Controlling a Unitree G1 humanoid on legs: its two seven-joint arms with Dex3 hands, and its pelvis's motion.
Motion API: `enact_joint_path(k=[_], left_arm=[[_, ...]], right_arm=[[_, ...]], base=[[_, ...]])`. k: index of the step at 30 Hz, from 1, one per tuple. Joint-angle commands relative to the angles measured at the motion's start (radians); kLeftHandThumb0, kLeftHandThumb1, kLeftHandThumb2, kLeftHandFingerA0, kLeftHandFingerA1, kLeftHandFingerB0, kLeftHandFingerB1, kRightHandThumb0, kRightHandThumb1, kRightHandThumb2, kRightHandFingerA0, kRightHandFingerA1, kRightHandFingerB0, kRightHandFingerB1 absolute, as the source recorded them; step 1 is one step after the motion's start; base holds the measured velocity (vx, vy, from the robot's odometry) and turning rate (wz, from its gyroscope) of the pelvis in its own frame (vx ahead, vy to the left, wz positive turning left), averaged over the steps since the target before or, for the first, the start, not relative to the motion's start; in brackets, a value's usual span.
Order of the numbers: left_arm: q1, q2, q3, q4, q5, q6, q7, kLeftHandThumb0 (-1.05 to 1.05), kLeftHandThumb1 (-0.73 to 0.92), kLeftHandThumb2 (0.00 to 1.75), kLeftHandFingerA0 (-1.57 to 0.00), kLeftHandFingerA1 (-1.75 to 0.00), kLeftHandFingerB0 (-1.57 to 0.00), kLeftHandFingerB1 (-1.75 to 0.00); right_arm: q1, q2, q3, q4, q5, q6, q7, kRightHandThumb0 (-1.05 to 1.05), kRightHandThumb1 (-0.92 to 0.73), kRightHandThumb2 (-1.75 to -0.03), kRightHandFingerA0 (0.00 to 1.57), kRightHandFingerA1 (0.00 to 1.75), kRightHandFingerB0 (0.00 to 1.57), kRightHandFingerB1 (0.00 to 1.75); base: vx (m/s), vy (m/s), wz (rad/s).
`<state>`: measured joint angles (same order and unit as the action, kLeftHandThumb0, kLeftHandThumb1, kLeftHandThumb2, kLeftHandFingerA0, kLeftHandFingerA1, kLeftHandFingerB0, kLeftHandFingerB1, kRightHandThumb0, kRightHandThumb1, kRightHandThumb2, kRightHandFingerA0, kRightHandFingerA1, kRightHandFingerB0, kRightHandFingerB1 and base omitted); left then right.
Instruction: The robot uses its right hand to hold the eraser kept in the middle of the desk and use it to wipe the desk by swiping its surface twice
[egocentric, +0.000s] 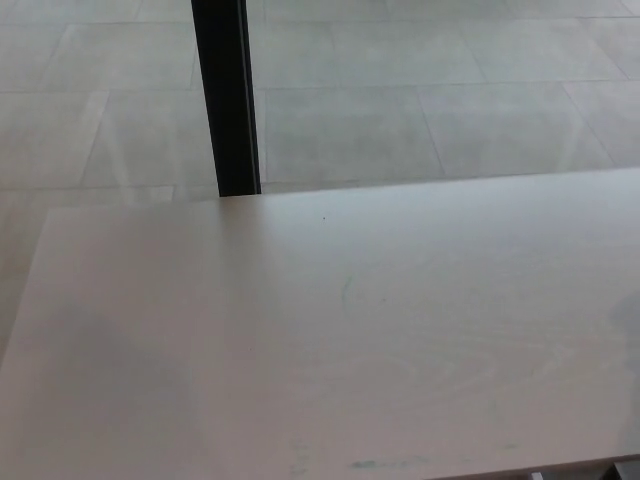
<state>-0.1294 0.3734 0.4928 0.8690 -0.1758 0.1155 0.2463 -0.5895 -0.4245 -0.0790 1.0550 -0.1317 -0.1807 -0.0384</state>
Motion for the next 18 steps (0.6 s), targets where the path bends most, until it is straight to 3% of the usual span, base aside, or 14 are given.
enact_joint_path(k=[1,3,5,8,9,15,16,18], left_arm=[[0.006,0.010,-0.010,-0.016,0.009,0.002,0.011,-0.57,0.73,0.63,-0.54,-0.85,-0.50,-0.61],[0.001,0.012,-0.004,0.000,-0.001,-0.006,0.006,-0.56,0.72,0.62,-0.56,-0.86,-0.49,-0.59],[-0.005,0.012,0.004,0.009,-0.010,-0.005,0.006,-0.57,0.71,0.62,-0.56,-0.86,-0.49,-0.60],[-0.009,0.012,-0.004,0.011,-0.002,-0.007,0.006,-0.56,0.73,0.62,-0.55,-0.84,-0.52,-0.59],[-0.015,0.006,0.004,0.005,-0.010,0.003,0.017,-0.55,0.72,0.62,-0.54,-0.83,-0.53,-0.61],[-0.018,0.008,0.002,0.021,-0.007,-0.014,0.004,-0.56,0.73,0.62,-0.54,-0.85,-0.52,-0.60],[-0.023,0.008,0.004,0.026,-0.009,-0.018,0.007,-0.56,0.72,0.62,-0.54,-0.84,-0.52,-0.60],[-0.025,0.003,0.004,0.007,-0.012,0.004,0.013,-0.55,0.73,0.61,-0.52,-0.82,-0.50,-0.58]], right_arm=[[-0.006,0.077,0.052,0.001,-0.031,0.039,-0.030,-0.21,-0.61,-0.90,0.88,1.75,0.73,1.46],[-0.026,0.140,0.076,-0.005,-0.036,0.062,-0.055,-0.22,-0.57,-0.94,0.89,1.75,0.75,1.52],[-0.031,0.187,0.080,-0.009,-0.028,0.049,-0.069,-0.23,-0.62,-0.86,0.88,1.75,0.75,1.56],[-0.028,0.212,0.089,-0.022,-0.025,0.036,-0.065,-0.18,-0.64,-0.87,0.89,1.75,0.74,1.60],[-0.024,0.258,0.080,-0.050,0.003,0.040,-0.059,-0.16,-0.55,-1.08,0.93,1.75,0.79,1.62],[-0.001,0.358,0.121,-0.099,-0.024,0.076,-0.073,-0.23,-0.60,-0.94,0.94,1.75,0.71,1.70],[0.024,0.393,0.135,-0.117,-0.017,0.042,-0.052,-0.22,-0.60,-0.94,0.94,1.75,0.71,1.73],[0.038,0.420,0.164,-0.136,-0.027,0.040,-0.039,-0.23,-0.54,-1.08,0.92,1.75,0.74,1.70]], base=[[0.00,0.000,0.00],[0.00,0.000,0.00],[0.00,0.000,0.00],[0.00,0.000,0.00],[0.00,0.000,0.00],[0.00,0.000,0.00],[0.00,0.000,0.00],[0.00,0.000,0.00]])
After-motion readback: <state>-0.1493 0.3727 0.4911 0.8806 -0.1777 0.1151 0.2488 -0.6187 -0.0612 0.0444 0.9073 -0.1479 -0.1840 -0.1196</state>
